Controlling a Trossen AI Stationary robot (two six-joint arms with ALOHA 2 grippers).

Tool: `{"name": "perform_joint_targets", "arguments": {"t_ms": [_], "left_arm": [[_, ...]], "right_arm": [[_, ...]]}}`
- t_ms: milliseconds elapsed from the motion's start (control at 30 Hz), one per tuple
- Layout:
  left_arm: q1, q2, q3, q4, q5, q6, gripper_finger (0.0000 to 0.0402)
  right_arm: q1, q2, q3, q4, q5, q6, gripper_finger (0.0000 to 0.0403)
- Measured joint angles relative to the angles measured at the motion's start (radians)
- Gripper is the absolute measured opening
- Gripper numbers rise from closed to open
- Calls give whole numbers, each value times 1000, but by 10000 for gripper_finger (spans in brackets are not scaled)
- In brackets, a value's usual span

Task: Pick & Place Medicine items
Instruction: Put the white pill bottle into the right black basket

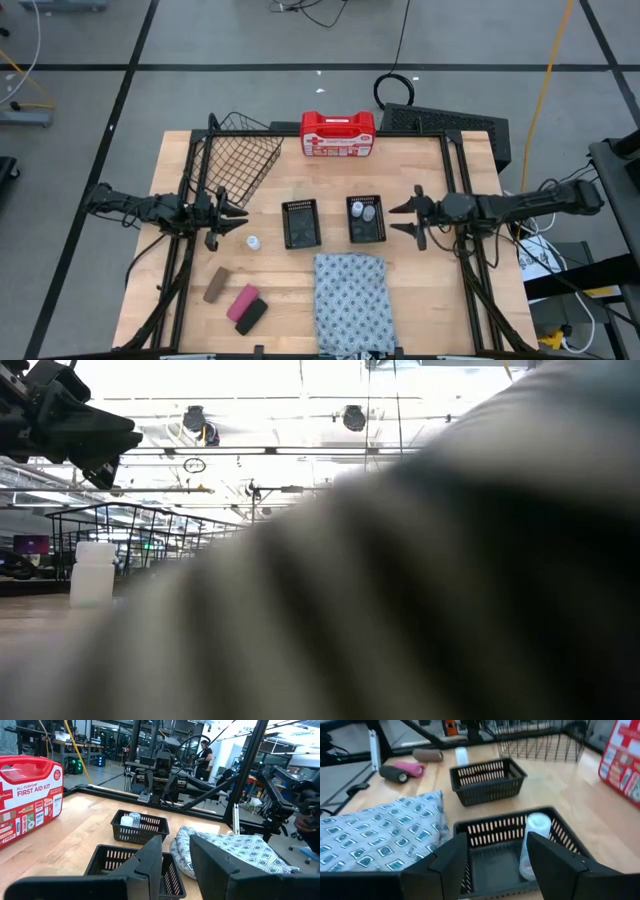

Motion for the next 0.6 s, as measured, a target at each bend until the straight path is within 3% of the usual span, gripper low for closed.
{"name": "perform_joint_targets", "arguments": {"t_ms": [600], "left_arm": [[0, 0, 0, 0, 0, 0, 108]], "right_arm": [[3, -347, -12, -111, 1, -139, 196]]}}
